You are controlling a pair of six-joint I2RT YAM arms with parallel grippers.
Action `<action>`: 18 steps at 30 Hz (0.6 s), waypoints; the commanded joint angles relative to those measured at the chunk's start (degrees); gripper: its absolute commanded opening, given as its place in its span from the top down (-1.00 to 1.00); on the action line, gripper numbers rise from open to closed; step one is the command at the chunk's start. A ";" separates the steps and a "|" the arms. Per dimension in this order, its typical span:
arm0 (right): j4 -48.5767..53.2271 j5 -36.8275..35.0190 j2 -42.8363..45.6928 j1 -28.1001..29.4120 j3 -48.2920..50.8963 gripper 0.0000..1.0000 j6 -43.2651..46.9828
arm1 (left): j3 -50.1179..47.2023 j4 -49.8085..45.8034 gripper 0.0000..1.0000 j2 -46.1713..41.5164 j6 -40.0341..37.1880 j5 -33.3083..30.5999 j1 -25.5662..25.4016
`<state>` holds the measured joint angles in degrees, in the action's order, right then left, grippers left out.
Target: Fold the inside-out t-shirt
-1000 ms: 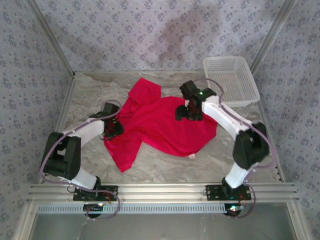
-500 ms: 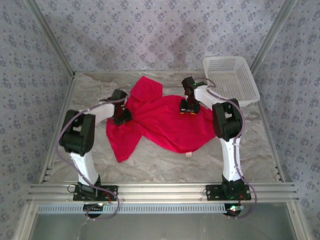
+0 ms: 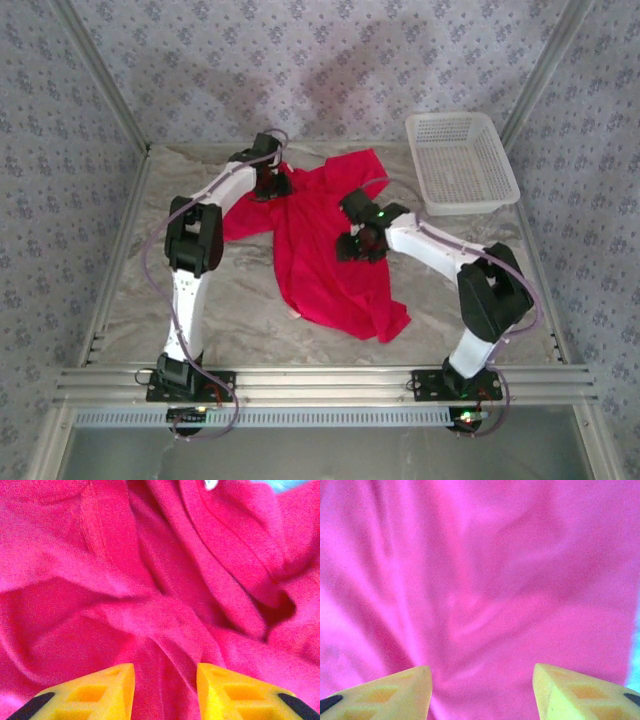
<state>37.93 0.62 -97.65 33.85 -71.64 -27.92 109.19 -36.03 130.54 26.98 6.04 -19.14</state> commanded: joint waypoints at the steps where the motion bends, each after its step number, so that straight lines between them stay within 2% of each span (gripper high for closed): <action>1: -1.33 -1.29 -5.47 -4.46 -3.94 -0.08 2.17 | -9.60 -1.85 0.22 -11.00 -1.05 0.04 2.07; 4: 0.48 -0.62 -12.68 -5.98 -12.91 -0.02 3.84 | -21.56 2.70 0.23 -18.45 1.17 0.87 1.85; 6: 2.06 1.01 -18.21 -6.61 -19.97 0.00 4.10 | -29.06 7.31 0.24 -21.85 3.48 3.86 1.26; 10: 4.13 1.58 -28.42 -8.27 -31.40 0.10 3.38 | -36.54 13.76 0.24 -22.45 6.93 7.46 0.24; 14: 5.94 2.10 -36.56 -10.78 -39.27 0.19 0.80 | -35.00 14.40 0.26 -17.42 7.00 8.22 1.67; 18: 7.82 0.77 -41.00 -13.49 -42.80 0.25 -0.95 | -27.39 9.86 0.29 -10.68 3.99 4.45 6.65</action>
<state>40.80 2.68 -135.52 22.55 -111.85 -26.72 76.51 -26.48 114.41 32.51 14.50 -16.25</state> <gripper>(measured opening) 0.377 0.357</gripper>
